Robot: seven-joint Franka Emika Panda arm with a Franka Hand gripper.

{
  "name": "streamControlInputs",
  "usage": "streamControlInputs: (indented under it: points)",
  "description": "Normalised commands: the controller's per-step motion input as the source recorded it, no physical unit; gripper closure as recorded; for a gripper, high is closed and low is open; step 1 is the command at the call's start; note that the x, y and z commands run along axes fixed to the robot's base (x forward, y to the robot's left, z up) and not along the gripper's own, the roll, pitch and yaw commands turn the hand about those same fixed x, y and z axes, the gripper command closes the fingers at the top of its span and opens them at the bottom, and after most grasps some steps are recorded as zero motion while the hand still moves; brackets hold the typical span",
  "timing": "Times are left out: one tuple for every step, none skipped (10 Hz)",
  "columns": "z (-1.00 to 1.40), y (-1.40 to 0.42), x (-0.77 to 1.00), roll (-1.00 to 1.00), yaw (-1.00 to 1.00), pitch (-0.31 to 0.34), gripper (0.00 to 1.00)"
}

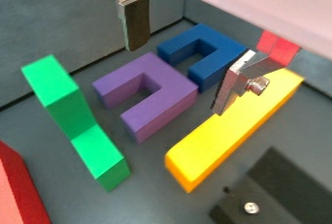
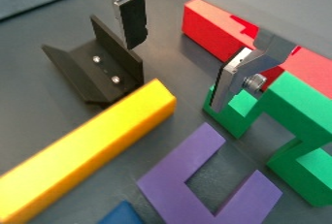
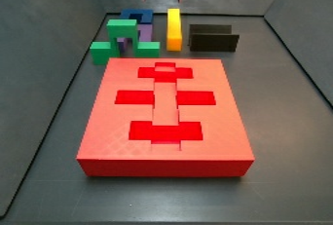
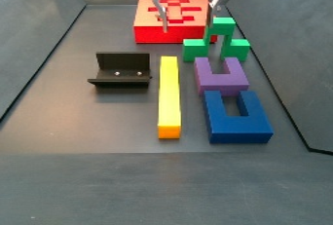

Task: Pick up the purple object. Move up. Place the purple object on the fixture. Regrasp the purple object. Move to above the board. Insert the purple object.
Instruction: Pick up the purple object.

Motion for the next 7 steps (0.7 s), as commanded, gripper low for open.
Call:
streamControlInputs:
  points:
    - [-0.37, -0.24, -0.41, -0.03, 0.0, -0.076, 0.0]
    - [-0.29, -0.19, -0.45, -0.02, -0.02, -0.071, 0.0]
    - [-0.29, -0.13, -0.42, 0.0, -0.09, -0.051, 0.0]
    - [-0.23, -0.03, -0.17, 0.0, -0.01, -0.003, 0.0]
    - [-0.25, 0.0, -0.12, 0.0, 0.0, 0.0, 0.0]
    - [-0.3, -0.03, -0.04, 0.0, -0.16, 0.0, 0.0]
    - [-0.25, -0.02, 0.0, 0.0, -0.24, 0.0, 0.0]
